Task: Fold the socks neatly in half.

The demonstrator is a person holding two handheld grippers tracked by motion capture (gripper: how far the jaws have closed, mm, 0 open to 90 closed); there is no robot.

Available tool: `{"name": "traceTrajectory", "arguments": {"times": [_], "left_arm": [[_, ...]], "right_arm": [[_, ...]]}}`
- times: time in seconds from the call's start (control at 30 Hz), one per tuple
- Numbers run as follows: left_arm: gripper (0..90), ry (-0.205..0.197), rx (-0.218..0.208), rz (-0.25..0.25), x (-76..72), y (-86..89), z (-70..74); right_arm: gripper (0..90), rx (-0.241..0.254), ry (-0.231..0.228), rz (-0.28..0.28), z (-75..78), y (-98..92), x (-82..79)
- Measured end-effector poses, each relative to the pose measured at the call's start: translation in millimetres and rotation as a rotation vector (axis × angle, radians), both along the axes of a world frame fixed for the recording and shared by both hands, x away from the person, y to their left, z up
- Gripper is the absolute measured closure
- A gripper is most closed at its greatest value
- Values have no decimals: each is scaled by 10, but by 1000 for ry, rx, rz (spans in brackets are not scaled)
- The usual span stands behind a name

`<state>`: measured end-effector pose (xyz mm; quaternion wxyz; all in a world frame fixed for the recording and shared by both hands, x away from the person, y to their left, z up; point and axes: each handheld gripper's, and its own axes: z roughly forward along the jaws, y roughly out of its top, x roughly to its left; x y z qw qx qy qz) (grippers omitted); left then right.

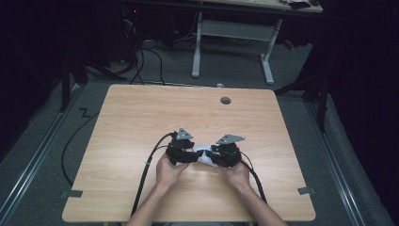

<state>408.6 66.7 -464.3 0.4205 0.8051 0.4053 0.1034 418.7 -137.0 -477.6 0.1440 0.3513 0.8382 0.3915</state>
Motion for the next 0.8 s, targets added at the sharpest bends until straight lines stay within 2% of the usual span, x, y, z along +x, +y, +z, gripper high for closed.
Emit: {"name": "traceTrajectory", "arguments": {"times": [0.1,0.2,0.27,0.3,0.4,0.47,0.53,0.63,0.67,0.8], "left_arm": [[483,4,65,-12,-63,-18,-111],[493,19,64,-15,-112,20,-208],[493,19,71,-15,-131,37,-208],[493,5,73,-21,-155,42,-177],[497,-55,26,-17,-203,49,-50],[500,-85,8,-18,-175,11,39],[508,-81,23,-28,-116,-58,48],[601,-70,54,-50,-30,-172,-57],[634,-72,49,-45,-13,-167,-96],[692,-44,14,-42,30,-110,-154]], "right_arm": [[628,-5,-9,4,-13,-8,-16],[623,-9,-10,9,-36,-12,-31],[623,-11,-9,9,-38,-9,-37],[623,-12,-11,10,-37,-7,-38],[623,-11,-14,9,-41,-7,-36],[623,-6,-10,9,-45,-8,-30],[623,-4,-8,9,-45,-8,-28],[629,1,-3,10,-45,-16,-23],[629,-7,-4,4,-46,-18,-23],[614,15,11,11,-53,-63,3]]}}
